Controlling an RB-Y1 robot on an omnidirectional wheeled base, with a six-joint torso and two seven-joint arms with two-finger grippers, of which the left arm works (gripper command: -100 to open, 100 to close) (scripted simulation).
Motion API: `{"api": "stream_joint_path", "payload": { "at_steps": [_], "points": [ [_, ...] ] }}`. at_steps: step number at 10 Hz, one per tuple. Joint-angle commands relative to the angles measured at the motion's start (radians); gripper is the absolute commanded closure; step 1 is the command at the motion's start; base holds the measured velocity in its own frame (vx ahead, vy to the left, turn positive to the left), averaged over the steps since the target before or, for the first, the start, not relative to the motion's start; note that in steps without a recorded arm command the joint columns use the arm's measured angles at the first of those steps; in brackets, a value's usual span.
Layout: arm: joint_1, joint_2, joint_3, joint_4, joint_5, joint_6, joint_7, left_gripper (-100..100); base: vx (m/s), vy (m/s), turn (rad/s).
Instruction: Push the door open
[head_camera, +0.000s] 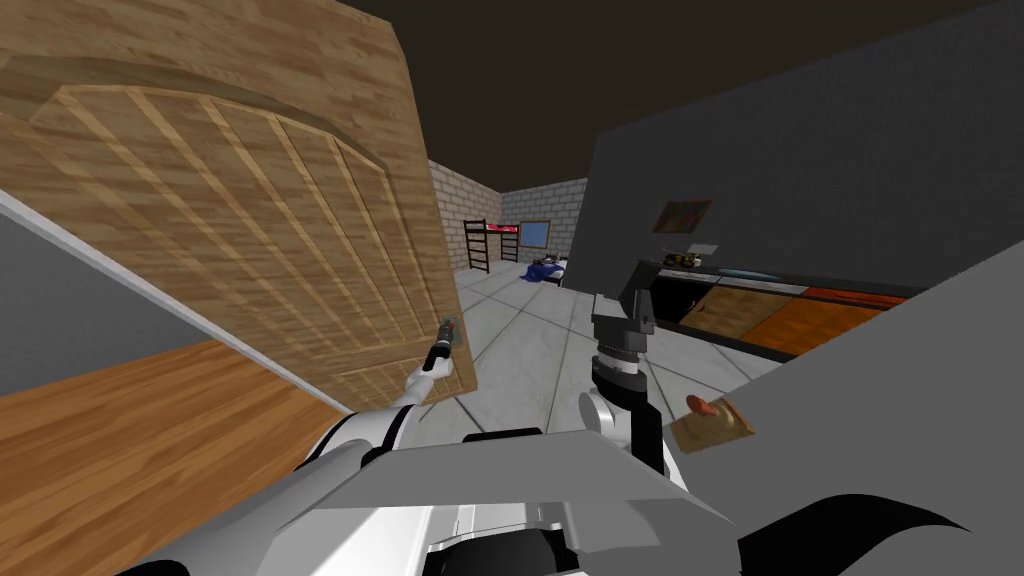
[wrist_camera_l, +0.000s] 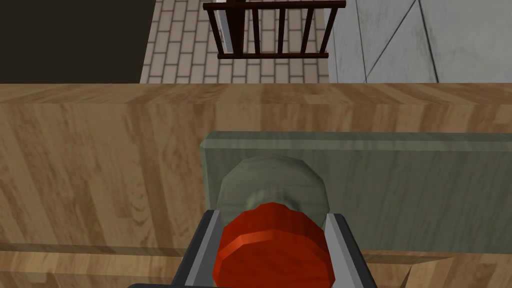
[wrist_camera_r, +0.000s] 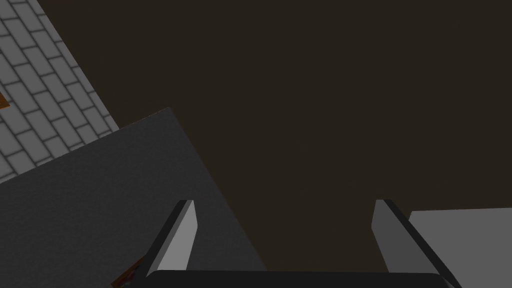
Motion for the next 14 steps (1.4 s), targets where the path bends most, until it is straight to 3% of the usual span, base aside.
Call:
{"api": "stream_joint_path", "payload": {
  "at_steps": [1, 3, 4, 5, 6, 11, 12, 14],
  "points": [
    [0.01, 0.008, 0.017, -0.021, 0.007, 0.011, -0.01, 100, 0.147, -0.05, 0.039],
    [0.012, 0.02, 0.037, -0.019, 0.016, 0.009, -0.018, 100, 0.215, -0.071, 0.064],
    [0.012, 0.02, 0.037, 0.034, 0.016, 0.009, -0.018, 100, 0.151, -0.065, 0.022],
    [0.012, 0.02, 0.037, 0.047, 0.016, 0.003, -0.018, 100, 0.052, -0.044, 0.003],
    [0.015, 0.031, 0.057, -0.017, 0.025, 0.007, -0.027, 100, 0.101, -0.085, 0.051],
    [0.019, 0.049, 0.088, -0.014, 0.039, 0.005, -0.04, 100, 0.154, -0.073, 0.053],
    [0.027, 0.038, 0.086, -0.029, 0.038, 0.015, -0.044, 100, 0.077, -0.042, 0.039],
    [0.03, 0.052, 0.108, -0.029, 0.048, 0.013, -0.052, 100, 0.162, -0.032, 0.049]
  ]
}}
